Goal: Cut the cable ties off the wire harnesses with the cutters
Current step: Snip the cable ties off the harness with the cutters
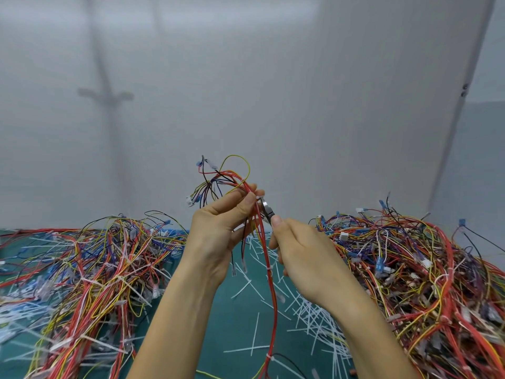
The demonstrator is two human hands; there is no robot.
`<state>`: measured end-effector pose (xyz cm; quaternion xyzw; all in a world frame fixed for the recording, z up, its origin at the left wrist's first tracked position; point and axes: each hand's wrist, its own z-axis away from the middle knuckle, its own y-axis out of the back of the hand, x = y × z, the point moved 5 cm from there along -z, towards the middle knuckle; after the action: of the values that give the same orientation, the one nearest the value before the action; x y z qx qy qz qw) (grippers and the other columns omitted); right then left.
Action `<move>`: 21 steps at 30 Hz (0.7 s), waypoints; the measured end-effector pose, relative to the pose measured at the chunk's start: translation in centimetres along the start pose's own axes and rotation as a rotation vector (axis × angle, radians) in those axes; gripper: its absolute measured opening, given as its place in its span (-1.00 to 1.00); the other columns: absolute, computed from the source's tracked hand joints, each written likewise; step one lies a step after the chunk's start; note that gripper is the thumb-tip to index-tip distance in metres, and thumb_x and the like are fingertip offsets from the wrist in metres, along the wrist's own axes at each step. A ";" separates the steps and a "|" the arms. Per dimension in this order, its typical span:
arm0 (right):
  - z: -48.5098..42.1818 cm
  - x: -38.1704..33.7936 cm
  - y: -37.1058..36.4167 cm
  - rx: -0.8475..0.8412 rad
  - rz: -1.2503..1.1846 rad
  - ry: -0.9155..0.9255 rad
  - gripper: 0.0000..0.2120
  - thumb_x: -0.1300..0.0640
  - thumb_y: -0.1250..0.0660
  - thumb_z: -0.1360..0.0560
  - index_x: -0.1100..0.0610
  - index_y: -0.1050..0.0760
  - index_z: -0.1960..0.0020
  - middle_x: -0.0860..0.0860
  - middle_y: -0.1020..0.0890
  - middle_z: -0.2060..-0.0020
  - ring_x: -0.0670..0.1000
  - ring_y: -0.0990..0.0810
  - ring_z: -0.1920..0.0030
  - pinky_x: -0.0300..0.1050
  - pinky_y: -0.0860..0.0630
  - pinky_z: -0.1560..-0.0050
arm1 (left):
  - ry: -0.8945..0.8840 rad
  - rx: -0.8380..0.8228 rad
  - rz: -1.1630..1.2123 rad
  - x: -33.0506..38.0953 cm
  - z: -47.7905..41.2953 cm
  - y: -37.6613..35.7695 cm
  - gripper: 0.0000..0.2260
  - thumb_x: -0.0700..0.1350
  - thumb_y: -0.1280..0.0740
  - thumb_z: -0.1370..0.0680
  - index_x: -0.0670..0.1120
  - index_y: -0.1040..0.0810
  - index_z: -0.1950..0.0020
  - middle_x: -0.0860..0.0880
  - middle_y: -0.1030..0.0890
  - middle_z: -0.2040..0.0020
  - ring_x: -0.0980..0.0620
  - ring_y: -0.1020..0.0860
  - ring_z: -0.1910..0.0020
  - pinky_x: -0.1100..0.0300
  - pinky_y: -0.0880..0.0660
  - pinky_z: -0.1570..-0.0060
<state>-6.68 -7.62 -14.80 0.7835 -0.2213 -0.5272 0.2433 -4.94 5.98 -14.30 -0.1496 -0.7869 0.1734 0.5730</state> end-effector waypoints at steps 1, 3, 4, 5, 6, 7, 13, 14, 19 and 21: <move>0.0 0.0 0.0 0.005 0.003 -0.001 -0.52 -0.19 0.05 -0.65 0.08 -0.47 0.16 0.00 -0.53 0.32 0.07 -0.57 0.18 0.07 -0.52 0.03 | 0.001 0.000 -0.002 0.0 0.0 0.0 -0.84 -0.12 -0.44 -0.34 0.02 -0.76 0.13 -0.02 -0.73 0.04 0.14 -0.67 0.18 0.32 -0.54 0.31; 0.0 0.0 0.0 0.015 0.006 0.002 -0.52 -0.19 0.05 -0.65 0.07 -0.47 0.16 0.00 -0.54 0.31 0.08 -0.57 0.17 0.04 -0.49 0.05 | 0.006 0.001 -0.006 -0.1 0.0 -0.1 -0.85 -0.12 -0.44 -0.34 0.01 -0.76 0.14 -0.02 -0.73 0.04 0.14 -0.67 0.17 0.33 -0.54 0.31; 0.0 0.0 0.0 0.017 0.006 0.006 -0.52 -0.19 0.05 -0.65 0.07 -0.47 0.16 0.00 -0.54 0.31 0.09 -0.58 0.17 0.04 -0.49 0.05 | 0.009 0.002 -0.006 -0.2 0.0 -0.1 -0.85 -0.13 -0.44 -0.35 0.00 -0.76 0.14 -0.03 -0.73 0.04 0.14 -0.67 0.18 0.33 -0.54 0.31; 0.0 -0.1 0.0 0.018 0.005 0.009 -0.53 -0.18 0.05 -0.65 0.07 -0.46 0.16 0.00 -0.54 0.31 0.09 -0.58 0.16 0.04 -0.49 0.05 | 0.012 0.004 -0.005 -0.2 -0.1 -0.1 -0.86 -0.13 -0.44 -0.35 -0.01 -0.75 0.14 -0.03 -0.73 0.04 0.14 -0.67 0.18 0.34 -0.54 0.32; 0.0 -0.1 0.0 0.017 0.004 0.009 -0.53 -0.18 0.06 -0.65 0.07 -0.46 0.16 0.00 -0.54 0.31 0.09 -0.58 0.16 0.04 -0.48 0.05 | 0.013 0.006 -0.004 -0.2 -0.1 0.0 -0.86 -0.14 -0.44 -0.35 -0.03 -0.75 0.14 -0.04 -0.73 0.04 0.14 -0.67 0.19 0.34 -0.53 0.33; 0.0 -0.1 0.0 0.017 0.003 0.009 -0.53 -0.19 0.06 -0.65 0.06 -0.46 0.16 -0.01 -0.53 0.31 0.08 -0.58 0.17 0.04 -0.48 0.05 | 0.013 0.007 -0.004 -0.2 -0.1 0.0 -0.86 -0.14 -0.44 -0.35 -0.04 -0.75 0.13 -0.04 -0.73 0.03 0.14 -0.67 0.19 0.34 -0.54 0.33; 0.1 -0.3 0.0 0.034 -0.018 0.017 -0.51 -0.17 0.05 -0.65 0.10 -0.47 0.18 0.00 -0.52 0.35 0.11 -0.57 0.20 0.07 -0.50 0.07 | 0.015 -0.008 -0.019 -0.3 -0.1 0.0 -0.82 -0.13 -0.43 -0.36 -0.07 -0.72 0.07 -0.04 -0.72 0.00 0.14 -0.66 0.19 0.33 -0.55 0.30; 0.1 -0.3 0.0 0.036 -0.025 0.018 -0.51 -0.17 0.04 -0.65 0.11 -0.47 0.19 0.01 -0.52 0.36 0.12 -0.56 0.22 0.09 -0.50 0.09 | 0.019 -0.010 -0.018 -0.3 -0.1 0.0 -0.83 -0.12 -0.43 -0.36 -0.06 -0.73 0.09 -0.03 -0.72 0.00 0.14 -0.66 0.18 0.33 -0.55 0.30; 0.1 -0.5 -0.1 0.029 -0.064 0.018 -0.49 -0.15 0.02 -0.66 0.16 -0.45 0.23 0.04 -0.47 0.41 0.06 -0.45 0.35 0.12 -0.51 0.17 | 0.030 -0.021 -0.007 -0.3 -0.1 0.0 -0.85 -0.12 -0.44 -0.35 0.00 -0.75 0.13 -0.04 -0.72 0.00 0.14 -0.67 0.18 0.32 -0.55 0.28; 0.1 -0.5 -0.1 0.021 -0.078 0.019 -0.48 -0.15 0.02 -0.66 0.18 -0.44 0.23 0.05 -0.45 0.41 0.05 -0.41 0.38 0.12 -0.52 0.22 | 0.034 -0.021 -0.009 -0.4 -0.1 0.0 -0.85 -0.12 -0.44 -0.35 0.00 -0.76 0.13 -0.04 -0.72 0.00 0.14 -0.67 0.18 0.32 -0.55 0.29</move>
<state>-6.93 -7.26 -14.59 0.7989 -0.1936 -0.5266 0.2164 -4.68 5.83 -14.65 -0.1548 -0.7793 0.1601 0.5857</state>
